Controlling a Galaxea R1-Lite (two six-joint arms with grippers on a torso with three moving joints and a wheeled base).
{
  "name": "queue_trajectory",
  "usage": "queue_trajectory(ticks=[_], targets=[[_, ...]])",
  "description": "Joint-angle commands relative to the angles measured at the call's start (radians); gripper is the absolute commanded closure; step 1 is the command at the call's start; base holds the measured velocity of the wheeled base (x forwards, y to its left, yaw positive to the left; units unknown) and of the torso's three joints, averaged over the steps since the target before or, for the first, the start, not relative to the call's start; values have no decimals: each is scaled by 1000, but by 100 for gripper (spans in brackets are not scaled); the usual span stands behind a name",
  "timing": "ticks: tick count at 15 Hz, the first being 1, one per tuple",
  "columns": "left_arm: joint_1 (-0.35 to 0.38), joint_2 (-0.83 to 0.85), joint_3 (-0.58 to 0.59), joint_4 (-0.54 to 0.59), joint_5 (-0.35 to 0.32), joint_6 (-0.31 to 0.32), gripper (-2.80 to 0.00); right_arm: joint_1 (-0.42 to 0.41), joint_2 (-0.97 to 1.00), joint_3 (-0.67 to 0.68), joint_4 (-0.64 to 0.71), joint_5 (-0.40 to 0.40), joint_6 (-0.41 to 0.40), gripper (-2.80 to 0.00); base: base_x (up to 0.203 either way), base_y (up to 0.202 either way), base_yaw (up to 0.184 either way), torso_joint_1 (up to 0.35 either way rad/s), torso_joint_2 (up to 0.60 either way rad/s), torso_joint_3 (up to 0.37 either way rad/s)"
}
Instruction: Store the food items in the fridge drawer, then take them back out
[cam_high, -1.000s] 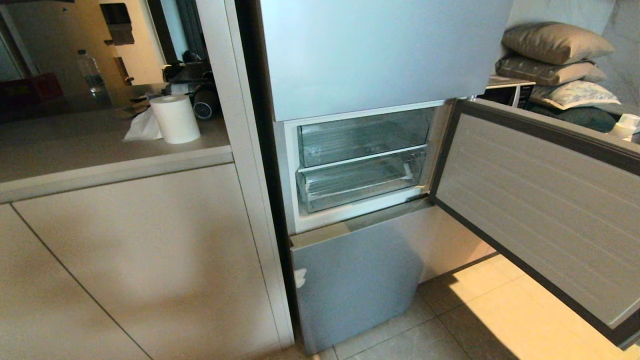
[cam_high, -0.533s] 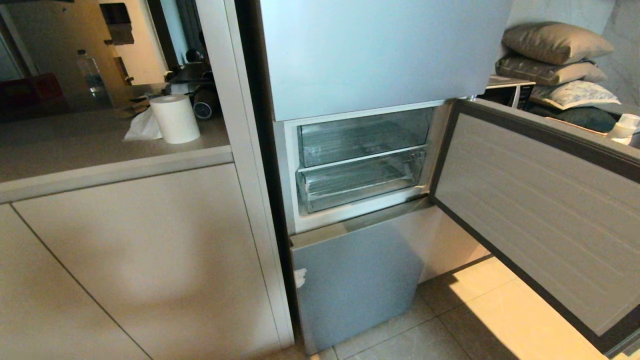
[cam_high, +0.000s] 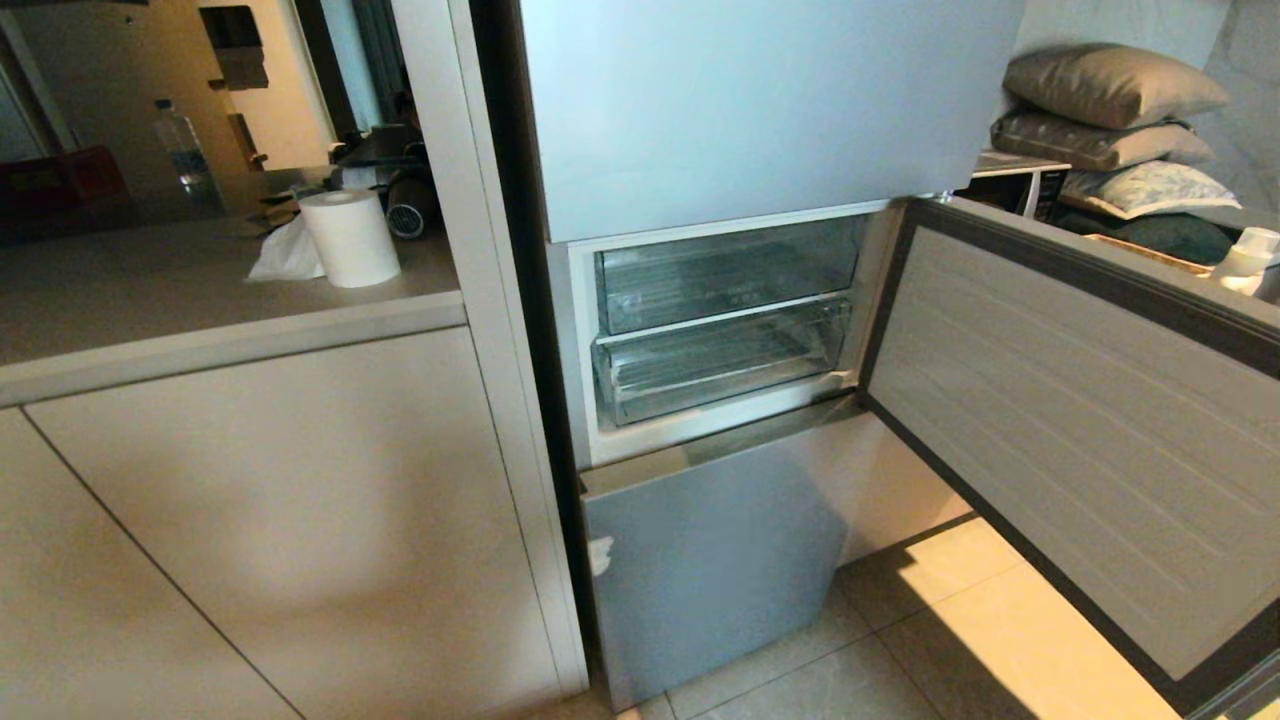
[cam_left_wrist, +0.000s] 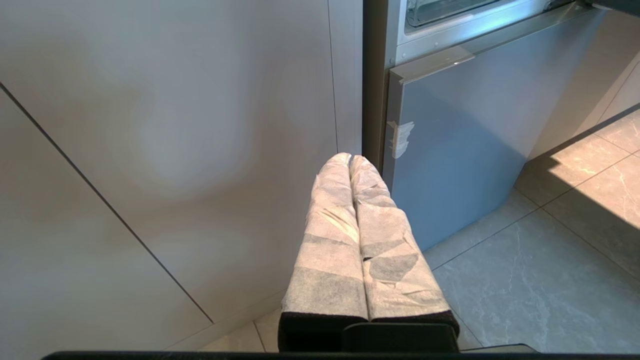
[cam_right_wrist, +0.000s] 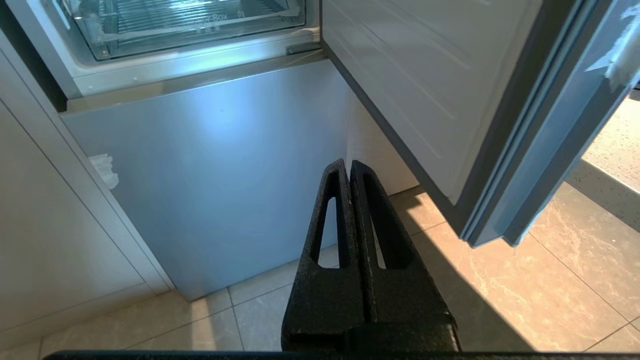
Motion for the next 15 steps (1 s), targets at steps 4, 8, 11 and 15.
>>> queue_trajectory(ticks=[4,8,11,15], targets=[[1,0,0,2,0,0,0,0,1,0,-1,-1,5,0,0,0,0,0,0,0],[1,0,-1,2,2,-11,0,0,1,0,-1,0,1,0,0,0,0,0,0,0],[0,0,-1,2,5,-37,0,0,1,0,1,-1,3,0,0,0,0,0,0,0],[0,0,-1,0,25,-41,0,0,1,0,1,-1,8,0,1,-1,20,2,0,0]])
